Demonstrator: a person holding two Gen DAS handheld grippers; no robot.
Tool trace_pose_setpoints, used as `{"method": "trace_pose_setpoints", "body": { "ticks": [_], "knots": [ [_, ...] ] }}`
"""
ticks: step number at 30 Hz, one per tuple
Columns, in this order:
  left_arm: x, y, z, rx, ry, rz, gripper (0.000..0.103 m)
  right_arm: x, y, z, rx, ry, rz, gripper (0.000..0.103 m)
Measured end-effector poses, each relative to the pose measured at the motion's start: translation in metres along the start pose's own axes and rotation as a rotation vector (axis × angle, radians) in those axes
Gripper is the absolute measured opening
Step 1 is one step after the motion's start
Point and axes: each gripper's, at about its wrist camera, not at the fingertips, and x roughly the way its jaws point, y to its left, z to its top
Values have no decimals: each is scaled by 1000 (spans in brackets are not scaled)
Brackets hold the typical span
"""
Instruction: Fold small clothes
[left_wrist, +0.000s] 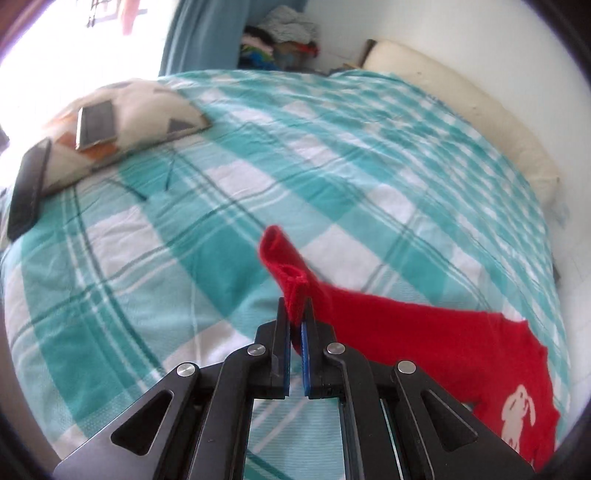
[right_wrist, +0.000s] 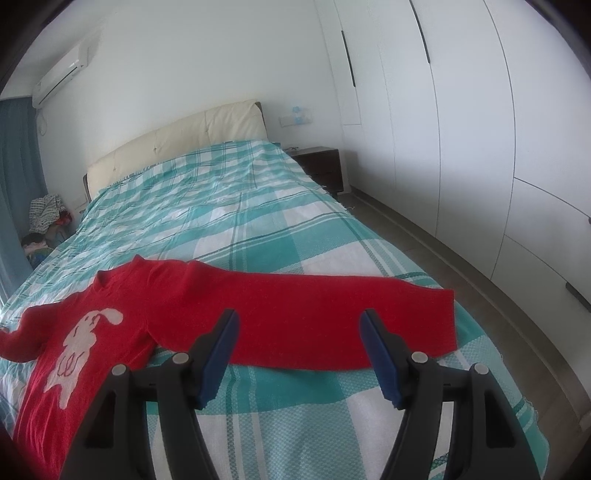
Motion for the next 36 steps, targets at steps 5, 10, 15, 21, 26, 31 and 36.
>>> {"method": "trace_pose_setpoints", "body": {
  "ticks": [5,10,15,21,26,31,36],
  "knots": [
    [31,24,-28,-48,56,45,3,5,6,-5,-35,20,-20,68],
    [40,32,-31,-70,90,55,3,13,8,-8,-47,46,-35,68],
    [49,39,-32,-101,127,58,3,15,7,-9,-42,46,-29,68],
    [50,35,-34,-68,121,85,3,14,2,-9,-16,48,-25,68],
    [51,39,-34,-85,132,71,3,13,-1,-10,-1,49,-38,68],
    [53,40,-33,-91,137,67,3,11,-2,-10,-2,49,-49,68],
    [54,42,-34,-92,149,67,3,11,-3,-10,1,51,-53,68]
  ]
}}
